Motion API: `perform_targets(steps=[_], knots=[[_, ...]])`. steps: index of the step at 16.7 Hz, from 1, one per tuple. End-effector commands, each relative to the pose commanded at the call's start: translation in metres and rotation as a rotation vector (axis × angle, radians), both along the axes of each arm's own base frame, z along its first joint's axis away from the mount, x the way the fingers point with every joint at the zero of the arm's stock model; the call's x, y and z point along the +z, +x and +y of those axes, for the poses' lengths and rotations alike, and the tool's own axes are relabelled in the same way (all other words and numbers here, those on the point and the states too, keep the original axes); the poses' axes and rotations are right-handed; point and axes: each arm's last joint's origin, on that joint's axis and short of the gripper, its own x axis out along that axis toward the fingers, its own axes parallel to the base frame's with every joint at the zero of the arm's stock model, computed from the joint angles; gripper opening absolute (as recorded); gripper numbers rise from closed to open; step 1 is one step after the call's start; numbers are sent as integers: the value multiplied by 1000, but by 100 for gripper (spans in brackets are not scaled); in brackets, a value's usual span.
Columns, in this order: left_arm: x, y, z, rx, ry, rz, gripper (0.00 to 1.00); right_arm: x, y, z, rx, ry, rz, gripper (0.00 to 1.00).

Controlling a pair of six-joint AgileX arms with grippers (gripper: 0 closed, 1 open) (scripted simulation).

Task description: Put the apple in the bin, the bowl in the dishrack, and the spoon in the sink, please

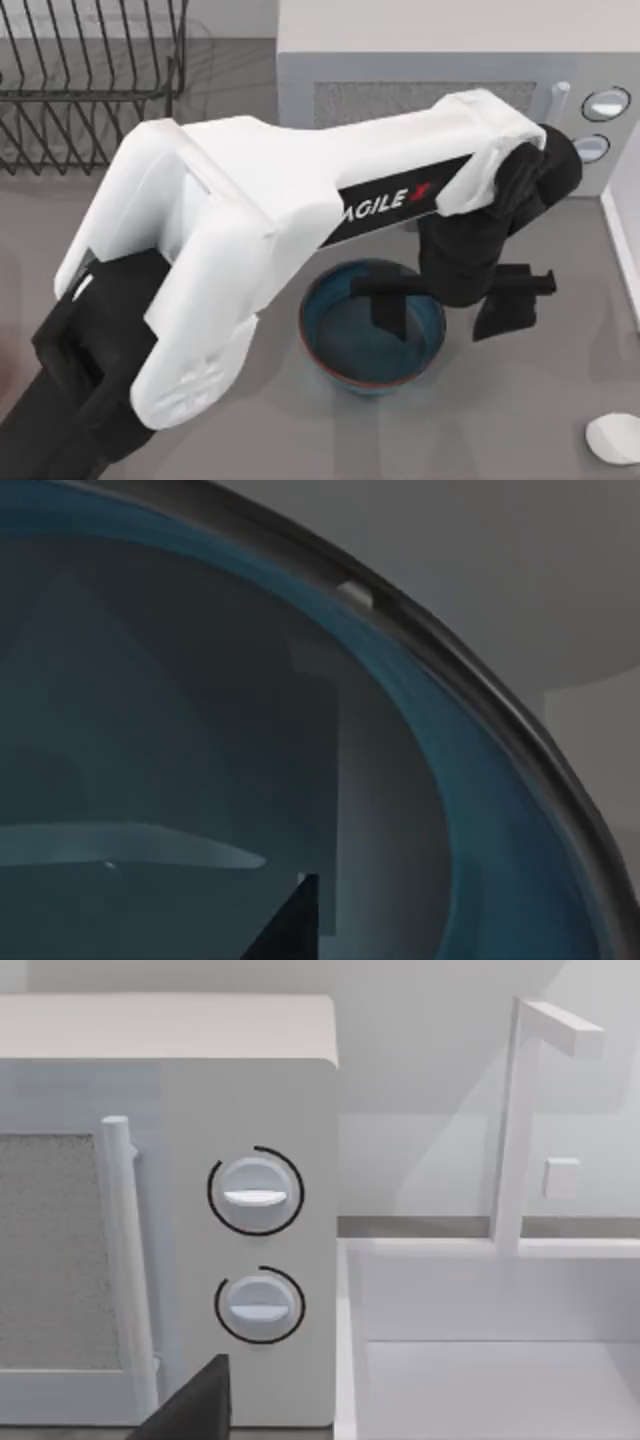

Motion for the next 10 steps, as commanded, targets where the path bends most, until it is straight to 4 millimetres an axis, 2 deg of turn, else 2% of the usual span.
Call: perform_targets(steps=[7, 10], knots=[[0, 0, 0, 0, 0, 0, 2, 0, 0, 0, 0, 0, 0, 100], [0, 0, 0, 0, 0, 0, 0, 0, 0, 0, 0, 0, 0, 100]])
